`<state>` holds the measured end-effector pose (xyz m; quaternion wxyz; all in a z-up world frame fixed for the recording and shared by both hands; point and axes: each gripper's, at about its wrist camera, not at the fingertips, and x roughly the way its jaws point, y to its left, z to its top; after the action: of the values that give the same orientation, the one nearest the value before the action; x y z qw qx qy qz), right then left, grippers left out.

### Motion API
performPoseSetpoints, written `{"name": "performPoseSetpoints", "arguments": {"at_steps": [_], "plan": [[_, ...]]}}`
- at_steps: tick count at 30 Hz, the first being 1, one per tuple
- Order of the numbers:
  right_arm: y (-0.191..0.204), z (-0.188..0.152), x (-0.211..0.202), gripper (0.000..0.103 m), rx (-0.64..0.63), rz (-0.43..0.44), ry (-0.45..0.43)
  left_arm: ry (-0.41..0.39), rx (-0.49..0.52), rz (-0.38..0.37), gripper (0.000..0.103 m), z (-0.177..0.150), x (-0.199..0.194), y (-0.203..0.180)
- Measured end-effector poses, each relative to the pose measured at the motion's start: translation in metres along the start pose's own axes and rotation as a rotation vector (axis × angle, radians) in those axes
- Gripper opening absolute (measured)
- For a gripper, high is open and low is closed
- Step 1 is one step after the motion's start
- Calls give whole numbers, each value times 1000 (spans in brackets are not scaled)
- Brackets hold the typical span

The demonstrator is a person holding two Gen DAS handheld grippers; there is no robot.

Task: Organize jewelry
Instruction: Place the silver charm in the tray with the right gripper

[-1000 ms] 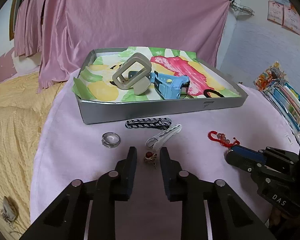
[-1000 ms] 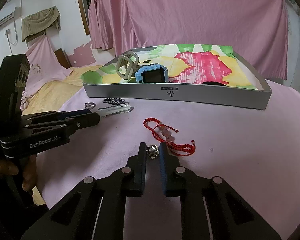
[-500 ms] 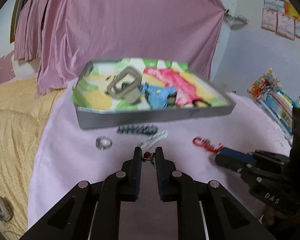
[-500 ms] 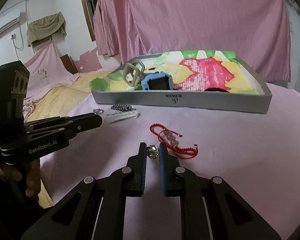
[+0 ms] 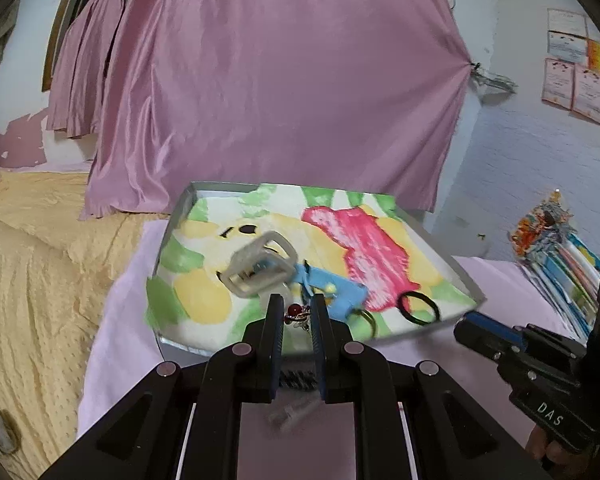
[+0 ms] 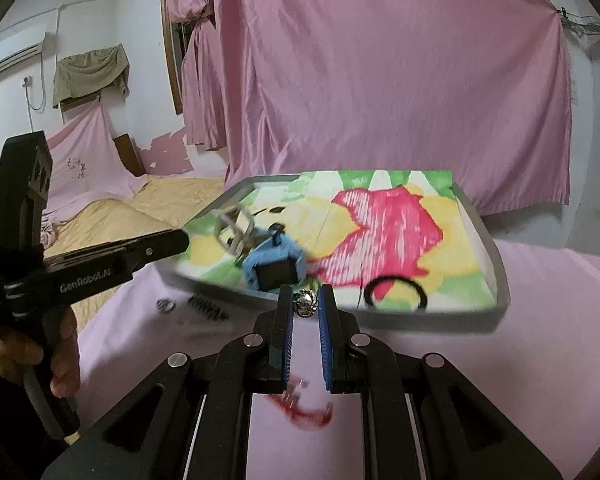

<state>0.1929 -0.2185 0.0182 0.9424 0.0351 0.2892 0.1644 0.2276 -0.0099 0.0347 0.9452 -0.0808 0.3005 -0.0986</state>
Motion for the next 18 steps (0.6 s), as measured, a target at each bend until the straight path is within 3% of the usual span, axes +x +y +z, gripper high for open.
{"name": "performPoseSetpoints", "arguments": {"at_steps": [6,18], "plan": [[-11,18,34,11,24,0,37,71,-37,49,13,6,25,13],[-28,18,96,11,64,26,241,201,-67,69,13,6,59,26]]}}
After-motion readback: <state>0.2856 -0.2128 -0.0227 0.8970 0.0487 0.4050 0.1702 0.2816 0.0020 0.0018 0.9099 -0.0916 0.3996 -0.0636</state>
